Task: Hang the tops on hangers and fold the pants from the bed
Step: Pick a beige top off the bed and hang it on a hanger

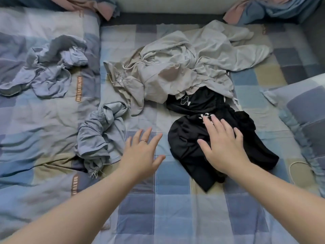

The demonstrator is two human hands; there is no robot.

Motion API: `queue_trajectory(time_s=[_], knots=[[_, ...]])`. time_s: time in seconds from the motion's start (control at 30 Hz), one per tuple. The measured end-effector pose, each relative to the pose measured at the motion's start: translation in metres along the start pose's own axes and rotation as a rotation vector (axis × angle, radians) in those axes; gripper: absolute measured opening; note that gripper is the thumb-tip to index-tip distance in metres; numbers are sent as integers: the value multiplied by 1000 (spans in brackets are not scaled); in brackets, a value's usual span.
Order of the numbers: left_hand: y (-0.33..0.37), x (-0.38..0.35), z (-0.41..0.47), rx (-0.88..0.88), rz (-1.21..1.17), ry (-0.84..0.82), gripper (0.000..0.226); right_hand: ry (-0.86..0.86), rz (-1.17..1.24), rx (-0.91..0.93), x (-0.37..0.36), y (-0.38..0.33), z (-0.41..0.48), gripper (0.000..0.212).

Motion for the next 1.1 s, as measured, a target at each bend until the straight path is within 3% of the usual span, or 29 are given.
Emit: queue_trajectory(time_s=[0.3, 0.4, 0.6, 0.73, 1.1], knots=[[-52, -90, 201, 71, -1, 151, 71, 153, 5, 16, -124, -44, 192, 70], [-62, -94, 251, 40, 82, 187, 70, 148, 37, 23, -148, -65, 245, 67], [-80, -74, 314, 8, 120, 240, 64, 211, -162, 68, -147, -91, 312, 52], [-72, -68, 310, -50, -21, 228, 77, 158, -163, 86, -135, -90, 317, 58], [-29, 8, 168, -210, -465, 180, 58, -40, -147, 276, -85, -80, 251, 51]])
Point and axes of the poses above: each hand's wrist, its own z-axis towards the middle knuckle, its own x-axis out of the back of the hand, y = z × x, the point moved 9 cm from there along z, towards the middle knuckle, and after that the axes turned 15 degrees about -z, right-handed, at the moved point
